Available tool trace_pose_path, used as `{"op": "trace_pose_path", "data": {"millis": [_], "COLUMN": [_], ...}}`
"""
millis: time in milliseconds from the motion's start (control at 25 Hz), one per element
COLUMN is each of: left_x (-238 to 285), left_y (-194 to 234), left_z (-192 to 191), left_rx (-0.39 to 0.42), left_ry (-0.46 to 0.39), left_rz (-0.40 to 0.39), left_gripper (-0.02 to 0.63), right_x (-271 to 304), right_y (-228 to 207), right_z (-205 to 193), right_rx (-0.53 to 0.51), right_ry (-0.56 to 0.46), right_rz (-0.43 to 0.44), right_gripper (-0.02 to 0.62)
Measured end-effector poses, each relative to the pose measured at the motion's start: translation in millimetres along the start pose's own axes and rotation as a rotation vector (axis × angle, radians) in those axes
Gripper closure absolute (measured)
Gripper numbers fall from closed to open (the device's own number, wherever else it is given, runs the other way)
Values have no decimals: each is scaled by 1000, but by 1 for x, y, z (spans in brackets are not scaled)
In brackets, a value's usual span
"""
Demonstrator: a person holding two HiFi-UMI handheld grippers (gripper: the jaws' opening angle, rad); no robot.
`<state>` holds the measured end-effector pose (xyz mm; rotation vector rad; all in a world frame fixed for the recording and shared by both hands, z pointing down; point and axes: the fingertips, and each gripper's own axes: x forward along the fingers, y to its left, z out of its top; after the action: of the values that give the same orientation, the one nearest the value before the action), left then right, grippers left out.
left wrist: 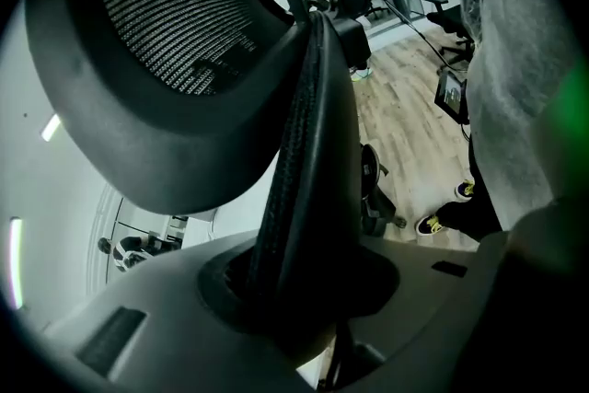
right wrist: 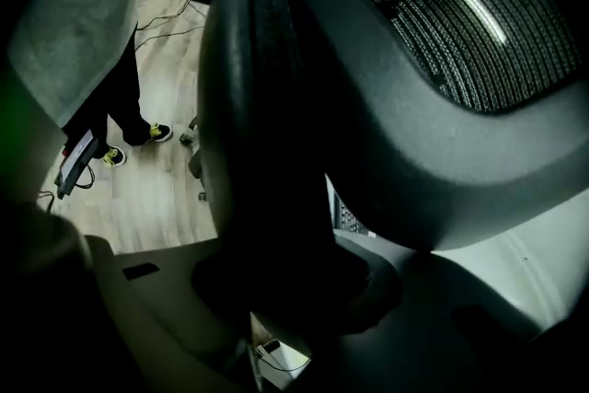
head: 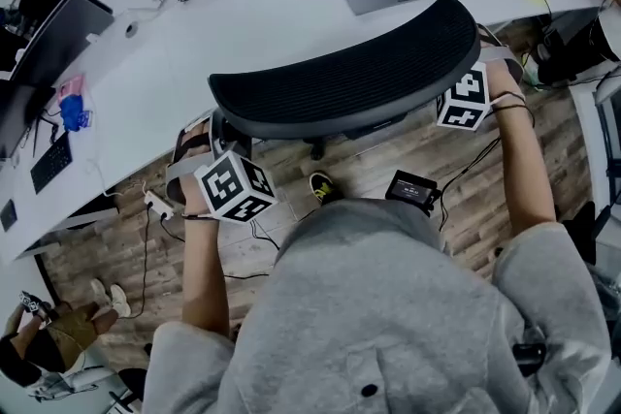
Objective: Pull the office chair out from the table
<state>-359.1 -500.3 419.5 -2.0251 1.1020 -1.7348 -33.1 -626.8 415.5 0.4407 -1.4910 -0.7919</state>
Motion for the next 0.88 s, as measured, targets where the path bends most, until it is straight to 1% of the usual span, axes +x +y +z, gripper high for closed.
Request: {"op": "trace_pose_path", "data": {"millis": [440, 600, 720, 880], "left_x": [-5, -11, -19, -29], "left_y": [-8, -13, -21, -32], "left_z": [0, -2, -3, 2], "left_rx": [19, 31, 39, 35], "left_ry": [-6, -16, -25, -33], "left_rz": [10, 5, -1, 21], "left_gripper": [479, 477, 479, 476], "right_x": [-10, -15, -30, -42], "right_y": [12, 33, 40, 51], "right_z": [-2, -1, 1, -4], "right_rx": [-33, -29, -50, -52], "right_ry": [1, -16, -14, -16], "right_rz": [-1, 24, 16, -4], "right_gripper": [462, 465, 468, 468]}}
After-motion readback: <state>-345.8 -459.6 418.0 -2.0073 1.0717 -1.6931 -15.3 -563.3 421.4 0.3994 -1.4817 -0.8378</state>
